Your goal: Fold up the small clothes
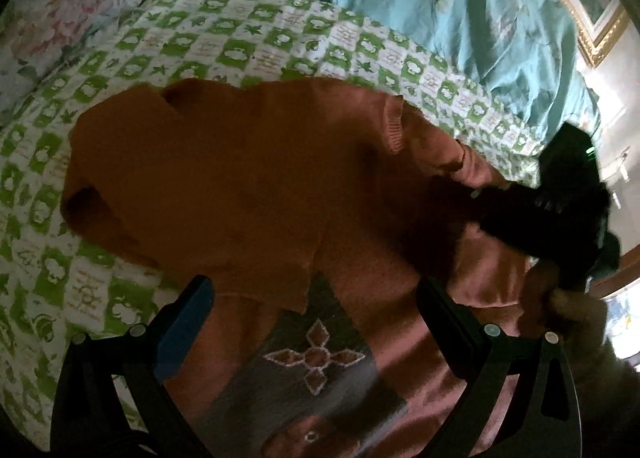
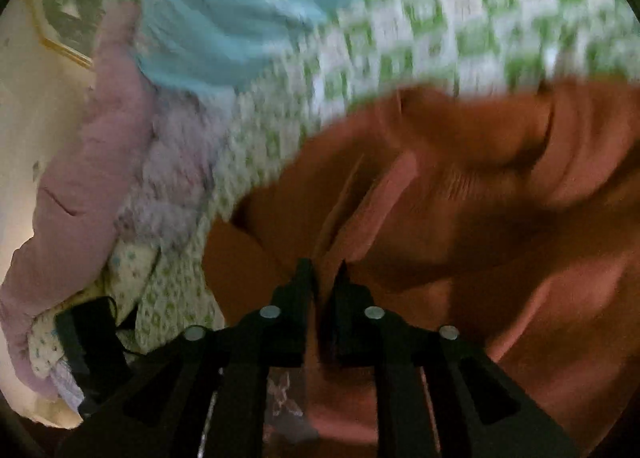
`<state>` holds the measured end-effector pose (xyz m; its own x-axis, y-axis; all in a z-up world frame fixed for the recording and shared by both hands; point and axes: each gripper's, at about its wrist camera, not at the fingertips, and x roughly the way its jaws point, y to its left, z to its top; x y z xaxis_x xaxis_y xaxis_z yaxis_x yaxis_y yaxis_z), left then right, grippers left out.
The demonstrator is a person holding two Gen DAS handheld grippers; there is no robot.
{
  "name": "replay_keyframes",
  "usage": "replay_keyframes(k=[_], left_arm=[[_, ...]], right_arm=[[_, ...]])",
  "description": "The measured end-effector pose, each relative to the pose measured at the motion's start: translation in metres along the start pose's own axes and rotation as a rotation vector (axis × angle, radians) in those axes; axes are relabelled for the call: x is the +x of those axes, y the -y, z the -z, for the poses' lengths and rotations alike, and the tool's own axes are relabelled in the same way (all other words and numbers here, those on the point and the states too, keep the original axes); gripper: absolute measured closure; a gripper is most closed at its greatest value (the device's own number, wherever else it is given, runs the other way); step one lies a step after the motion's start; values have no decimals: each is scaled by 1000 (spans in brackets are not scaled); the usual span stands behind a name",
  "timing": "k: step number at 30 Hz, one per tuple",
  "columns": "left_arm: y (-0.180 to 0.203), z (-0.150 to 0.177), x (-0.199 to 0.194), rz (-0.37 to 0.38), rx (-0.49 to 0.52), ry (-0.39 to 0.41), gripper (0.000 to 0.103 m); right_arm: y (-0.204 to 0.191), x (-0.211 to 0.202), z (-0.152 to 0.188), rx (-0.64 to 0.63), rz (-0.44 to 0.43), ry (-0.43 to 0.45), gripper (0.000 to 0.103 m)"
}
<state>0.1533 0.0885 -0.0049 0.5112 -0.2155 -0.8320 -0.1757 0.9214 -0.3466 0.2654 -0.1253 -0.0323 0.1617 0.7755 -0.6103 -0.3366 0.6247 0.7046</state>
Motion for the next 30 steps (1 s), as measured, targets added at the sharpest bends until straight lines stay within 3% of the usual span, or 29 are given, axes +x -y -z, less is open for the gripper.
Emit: replay_keyframes(k=[1, 3, 4, 9, 13, 17, 20, 23, 25, 30], left_arm=[[0, -2, 1, 12, 0, 0, 2], [3, -7, 7, 36, 3, -7, 2], [6, -10, 11, 48, 6, -13, 2], [21, -36, 49, 84, 33, -48, 2], [15, -56, 78, 120, -19, -91, 2], [3, -63, 85, 160, -65, -77, 2], [-3, -65, 88, 193, -93, -74, 3], [3, -68, 99, 206, -81, -86, 11], [11, -70, 109, 221, -71, -106, 29], [17, -67, 109, 223, -70, -112, 29]], right_arm=[[2, 2, 4, 22, -13, -18, 75], [4, -4, 8, 40, -20, 3, 52], [6, -12, 13, 43, -20, 23, 49], [26, -67, 22, 72, 9, 119, 49], [44, -105, 32, 130, 45, 194, 49], [65, -135, 46, 169, 80, 236, 49], [79, -152, 54, 180, 152, 268, 49], [99, -164, 60, 236, 202, 290, 49], [109, -170, 61, 258, 246, 306, 49], [125, -173, 58, 282, 285, 316, 49]])
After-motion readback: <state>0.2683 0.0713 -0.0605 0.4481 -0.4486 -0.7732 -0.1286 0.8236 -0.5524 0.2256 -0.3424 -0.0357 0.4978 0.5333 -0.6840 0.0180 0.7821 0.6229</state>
